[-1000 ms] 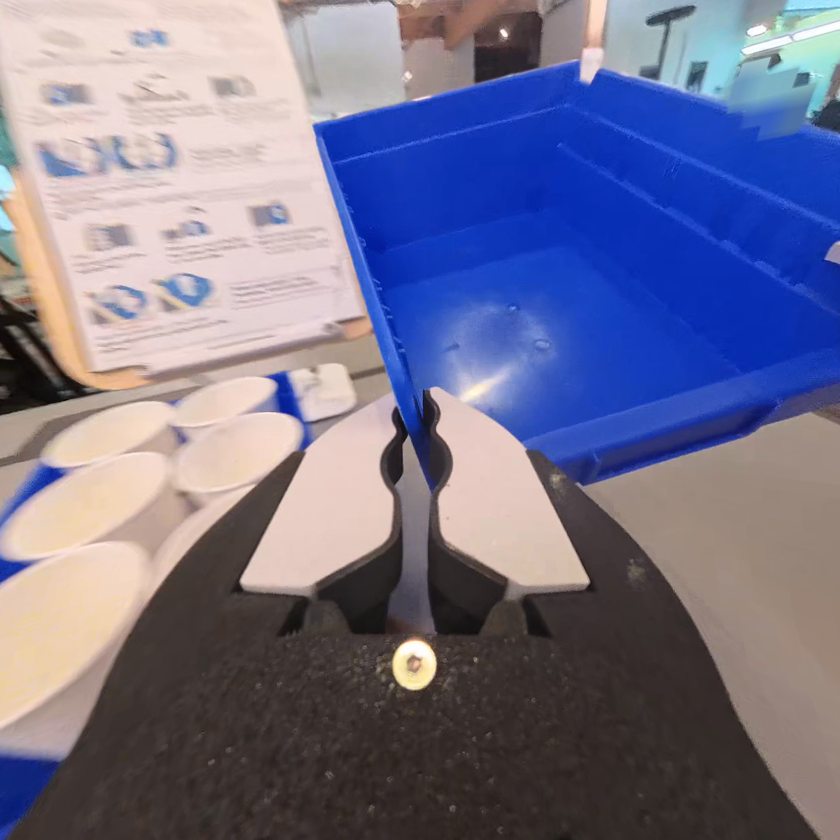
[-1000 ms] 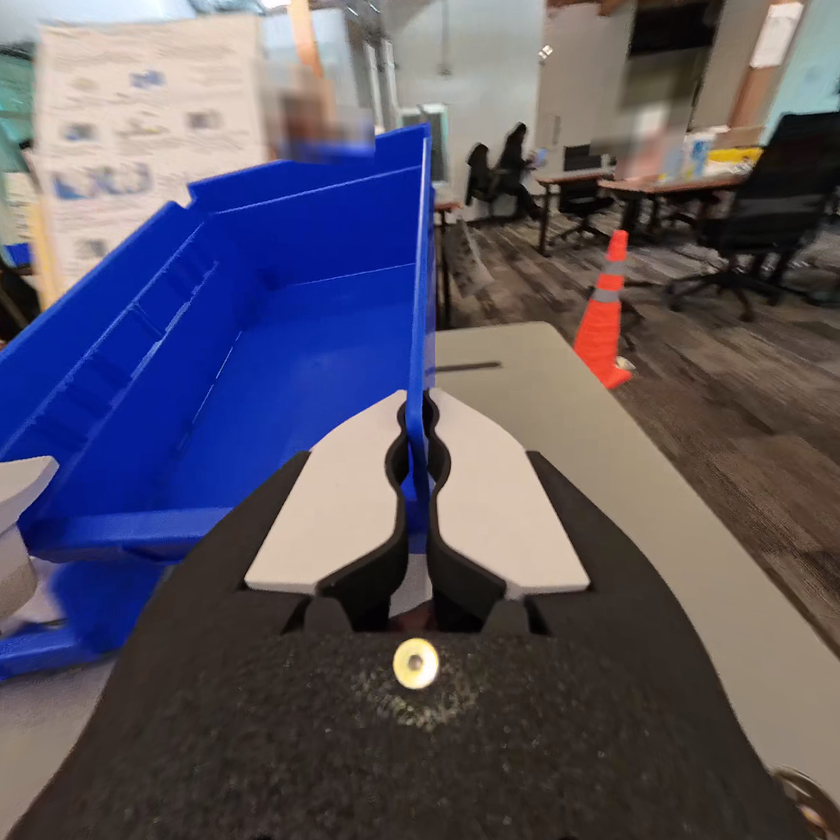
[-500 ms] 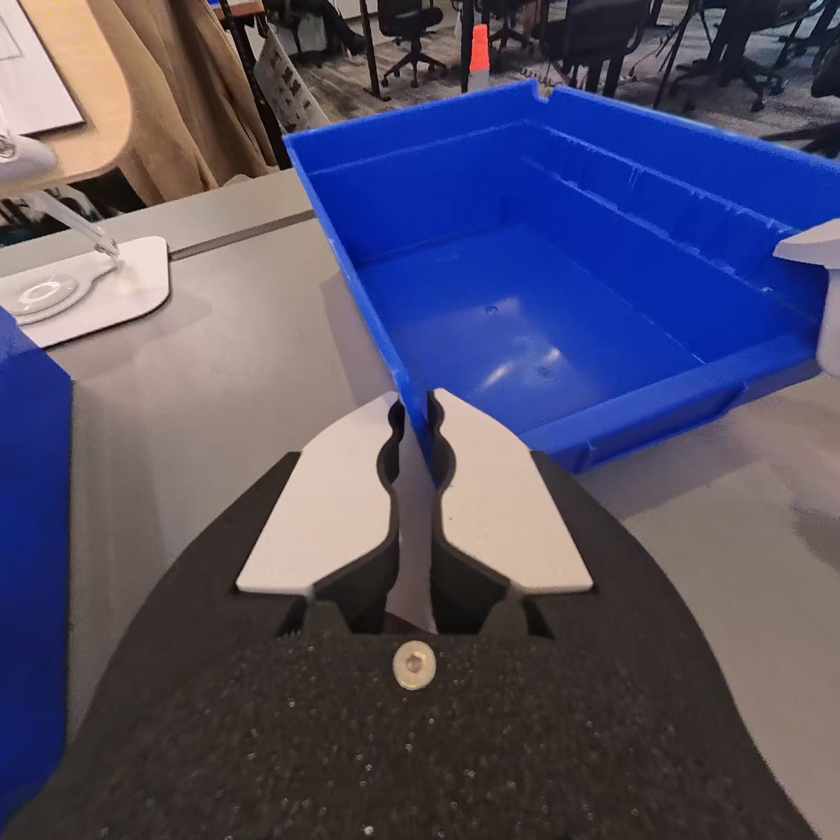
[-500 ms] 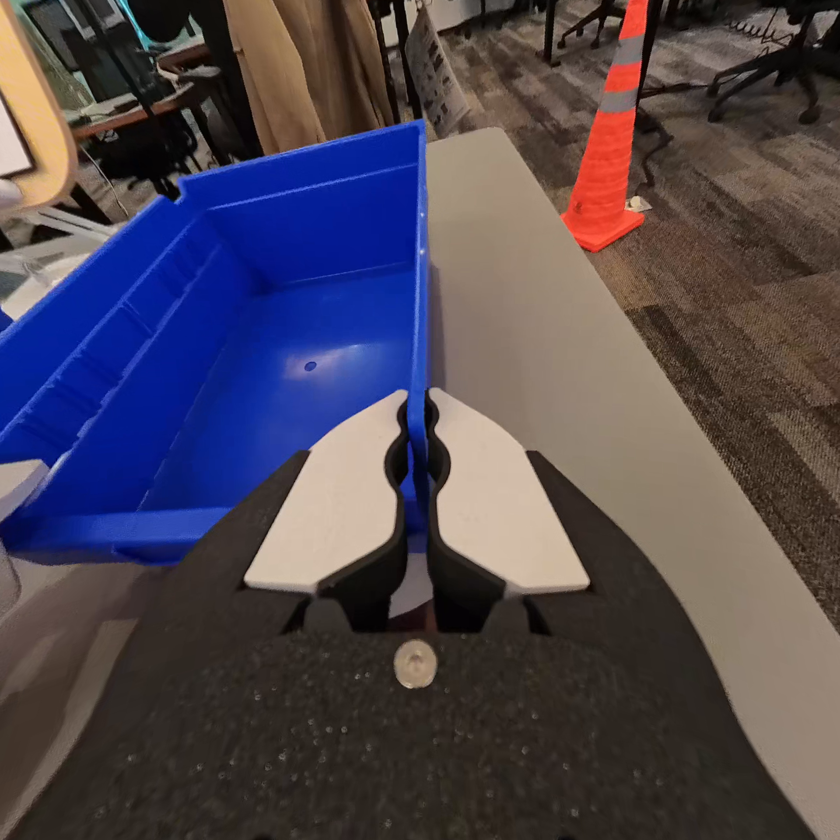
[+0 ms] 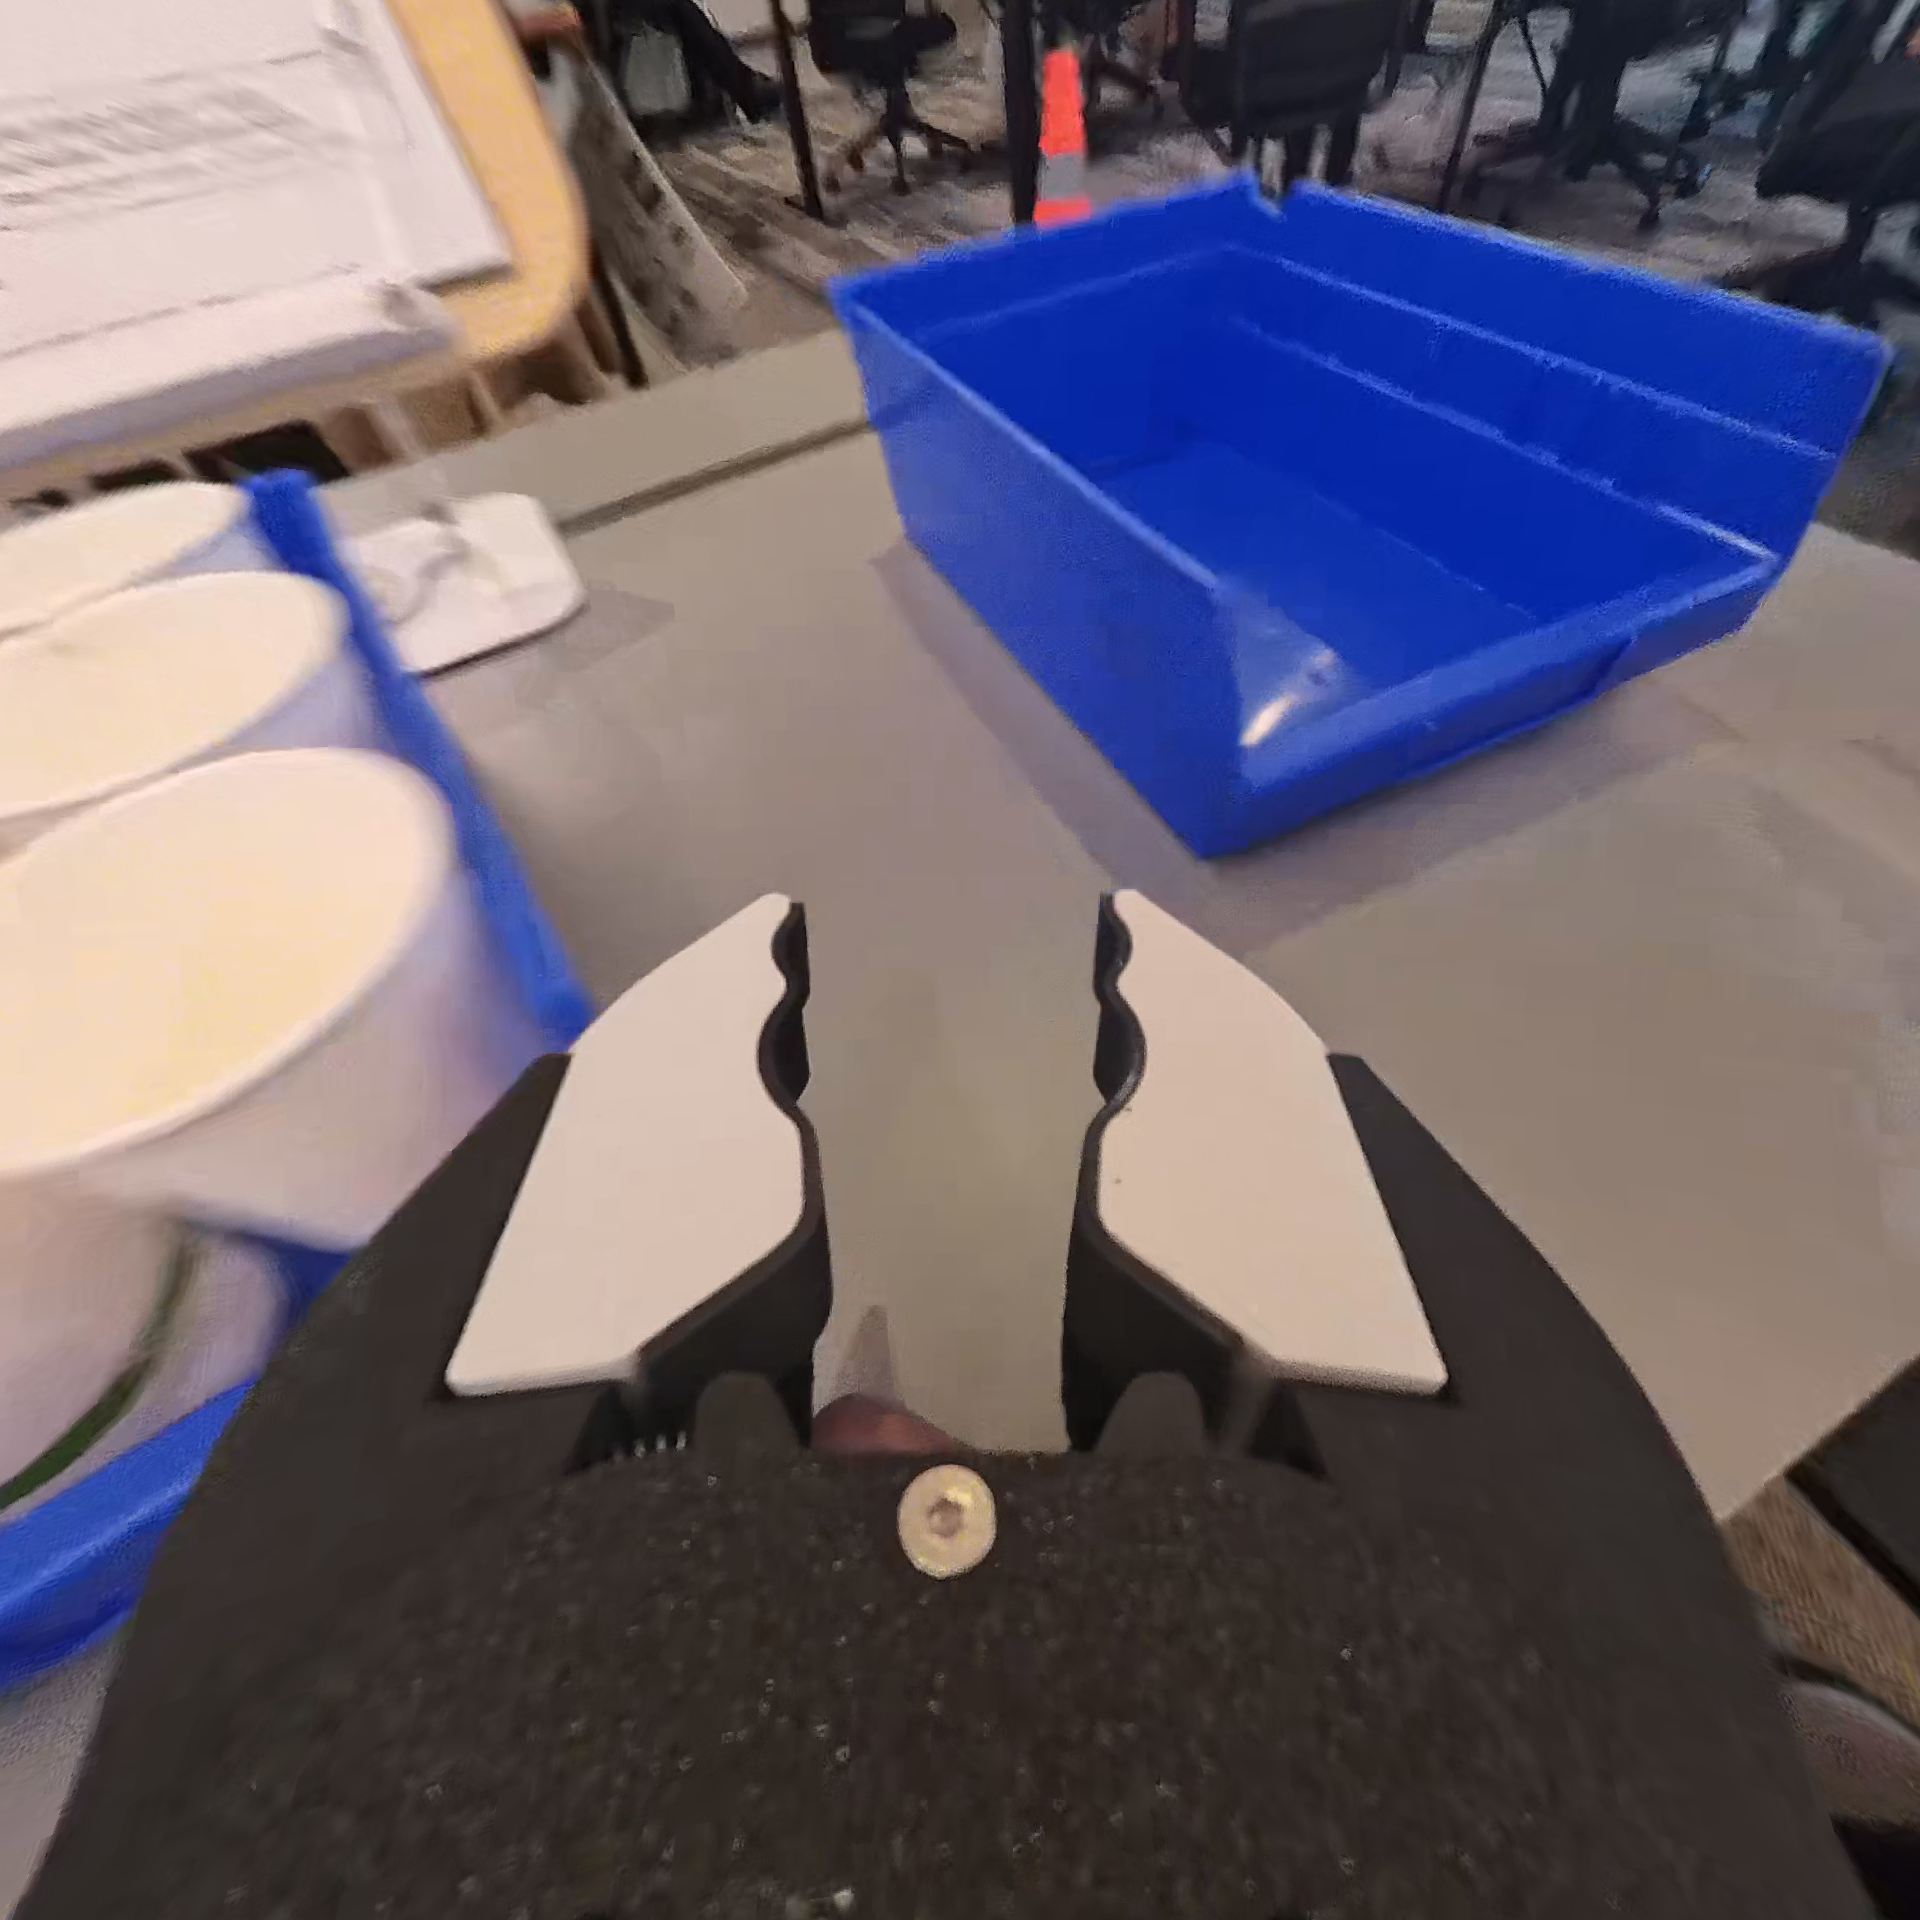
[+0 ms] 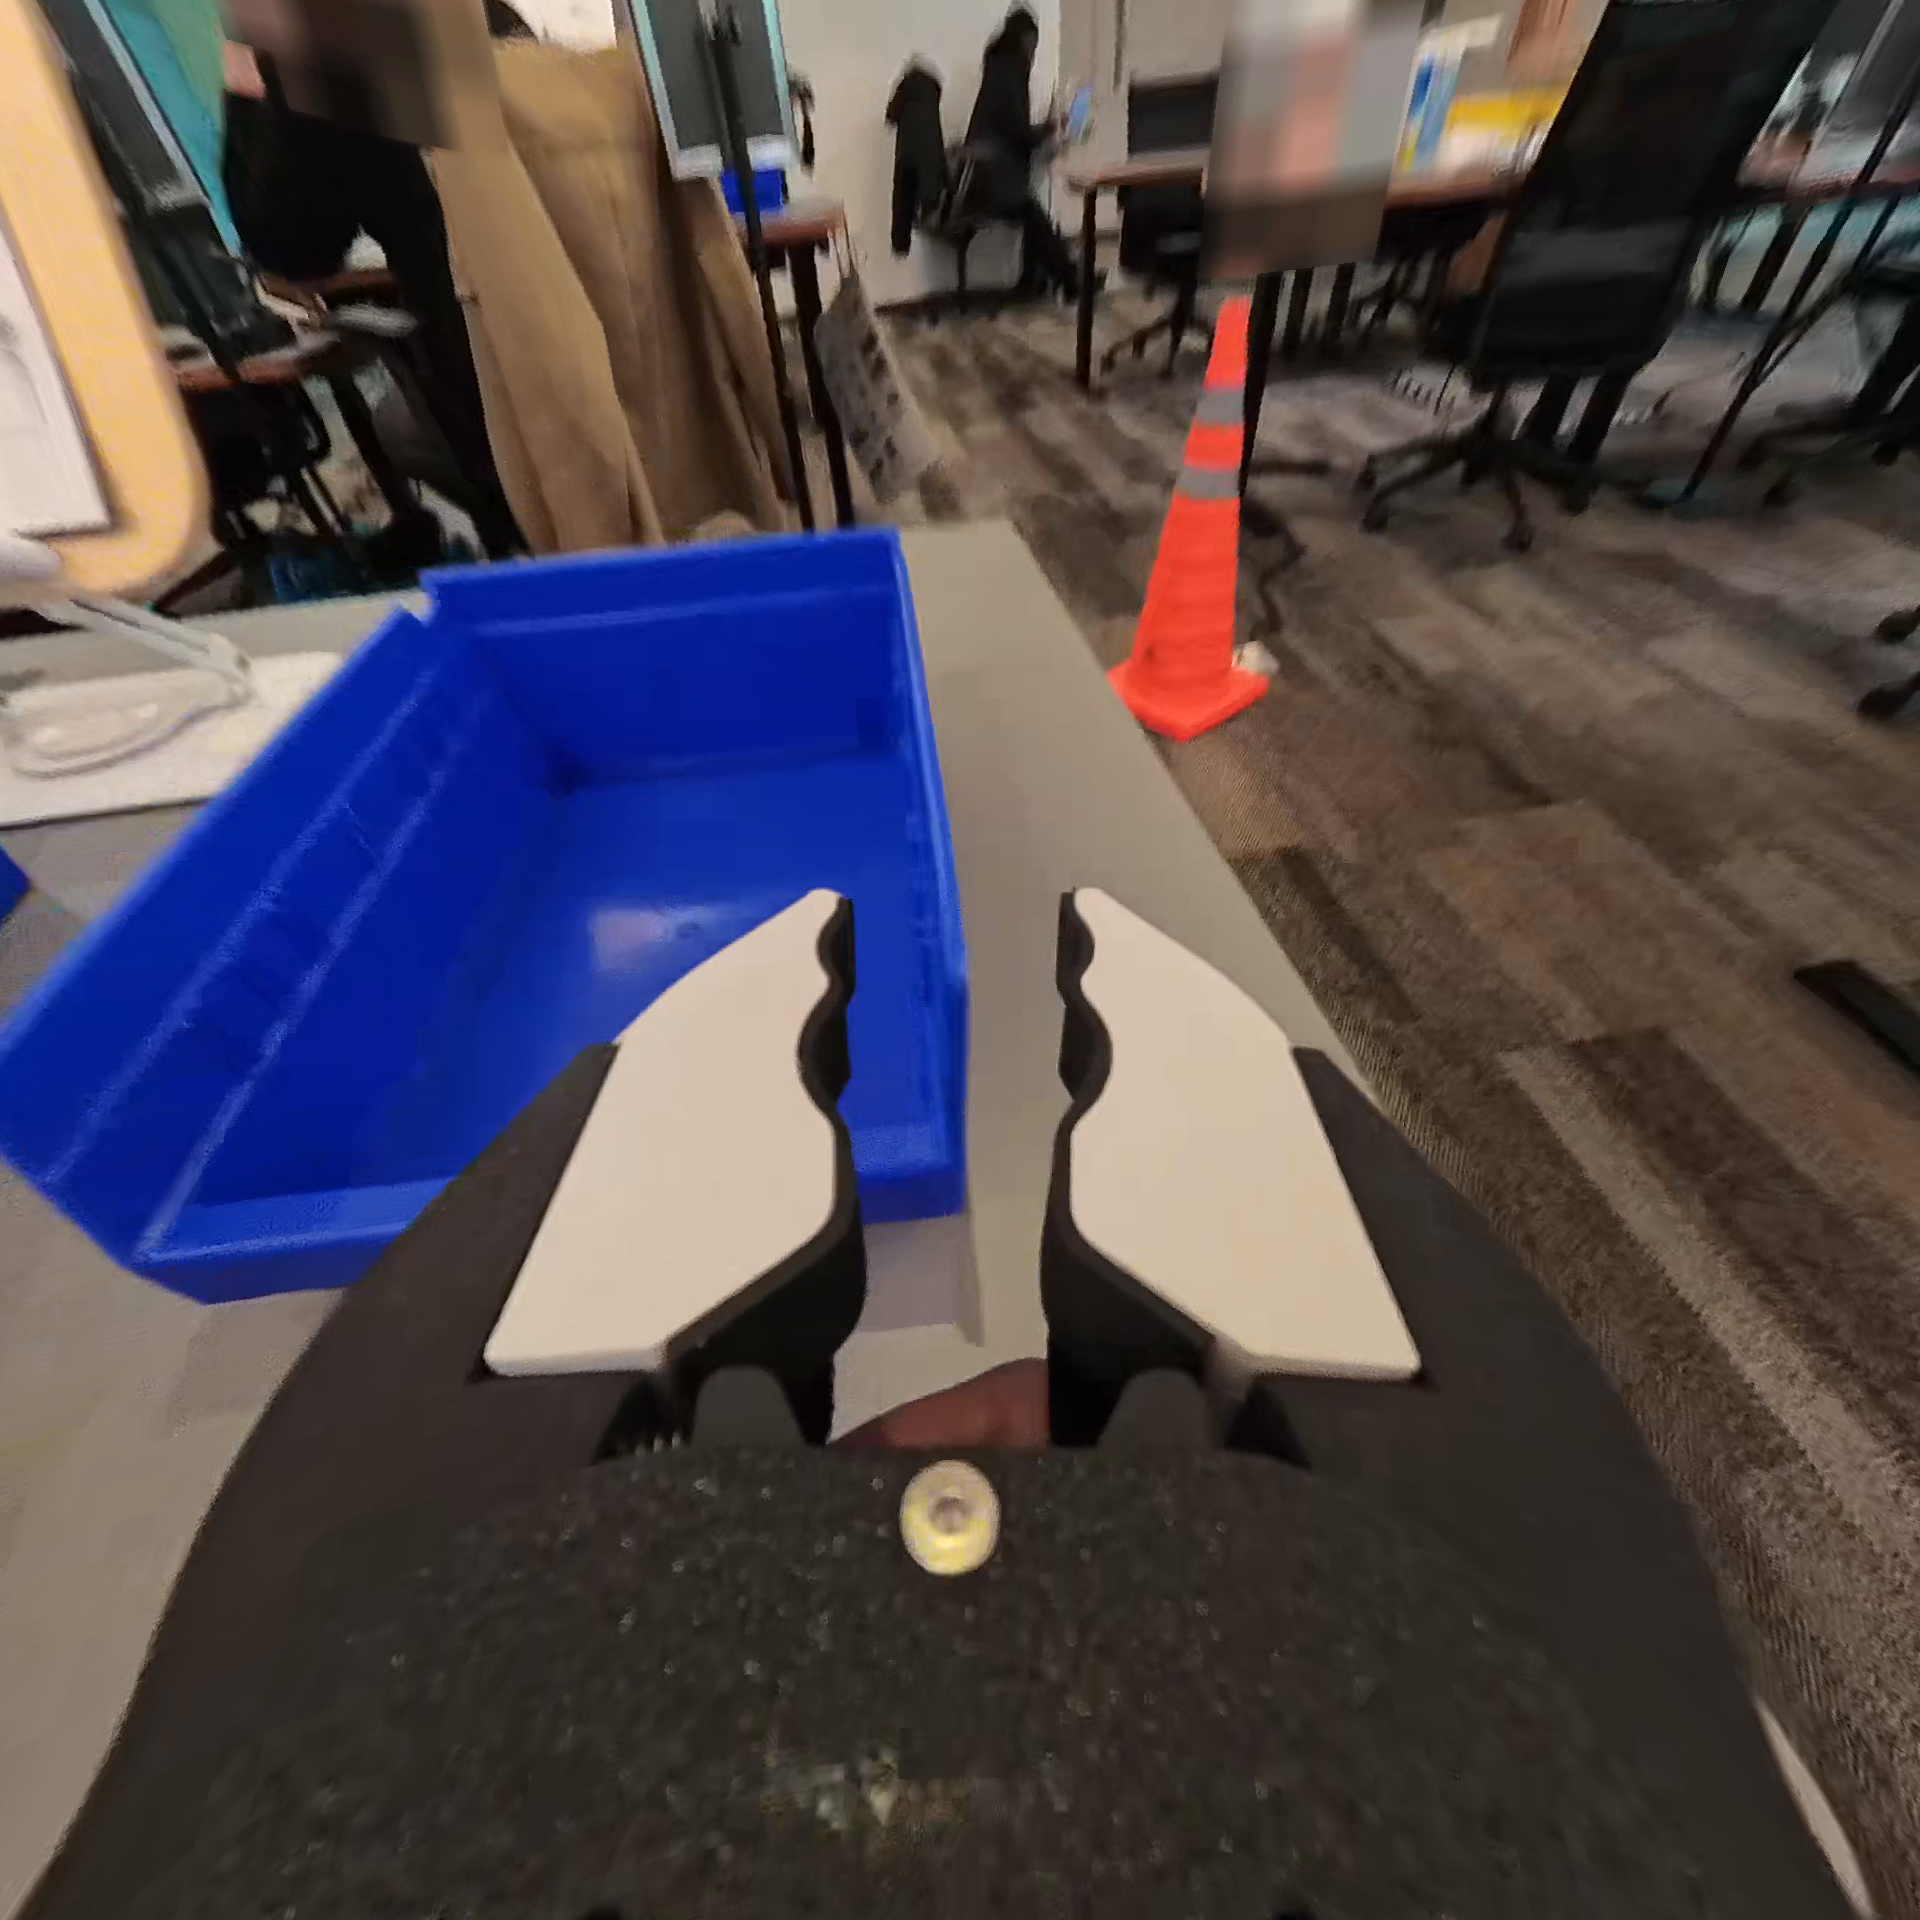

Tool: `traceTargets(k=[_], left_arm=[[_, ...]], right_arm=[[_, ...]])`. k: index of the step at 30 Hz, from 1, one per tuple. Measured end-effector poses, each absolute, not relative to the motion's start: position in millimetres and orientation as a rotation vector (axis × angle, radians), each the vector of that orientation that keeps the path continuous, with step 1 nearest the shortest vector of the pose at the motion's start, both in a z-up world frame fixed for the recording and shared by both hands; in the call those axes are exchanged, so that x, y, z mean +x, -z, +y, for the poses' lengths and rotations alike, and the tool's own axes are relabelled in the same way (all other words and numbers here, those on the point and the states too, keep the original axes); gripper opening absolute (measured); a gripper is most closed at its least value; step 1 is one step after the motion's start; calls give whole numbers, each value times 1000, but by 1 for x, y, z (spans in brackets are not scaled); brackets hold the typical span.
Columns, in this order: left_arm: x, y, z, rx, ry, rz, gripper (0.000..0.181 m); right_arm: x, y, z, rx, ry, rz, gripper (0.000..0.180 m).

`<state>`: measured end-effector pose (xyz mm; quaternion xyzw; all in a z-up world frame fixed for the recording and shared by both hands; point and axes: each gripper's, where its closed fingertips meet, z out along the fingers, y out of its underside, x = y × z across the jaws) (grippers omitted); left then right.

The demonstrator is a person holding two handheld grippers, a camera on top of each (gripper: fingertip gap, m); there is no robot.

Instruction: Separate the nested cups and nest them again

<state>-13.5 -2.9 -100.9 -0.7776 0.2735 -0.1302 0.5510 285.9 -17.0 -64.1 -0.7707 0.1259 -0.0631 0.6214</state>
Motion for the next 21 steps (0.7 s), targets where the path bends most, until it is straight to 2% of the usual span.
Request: traceTargets(k=[5,9,12,16,21], left_arm=[[-66,29,-15,-1803,475,486,50],[-120,6,-26,-1730,315,468,49],[-185,18,-24,-1733,187,380,48],[-274,72,-5,-1844,54,255,50],[-325,119,24,-1954,70,146,52]], right_arm=[[180,15,-21,-1637,13,74,34],[77,39,-18,-1686,-177,-133,33],[23,66,-22,-1735,-293,-167,31],[-36,100,-20,-1808,-243,-275,31],[-79,130,9,-1916,-231,-224,32]])
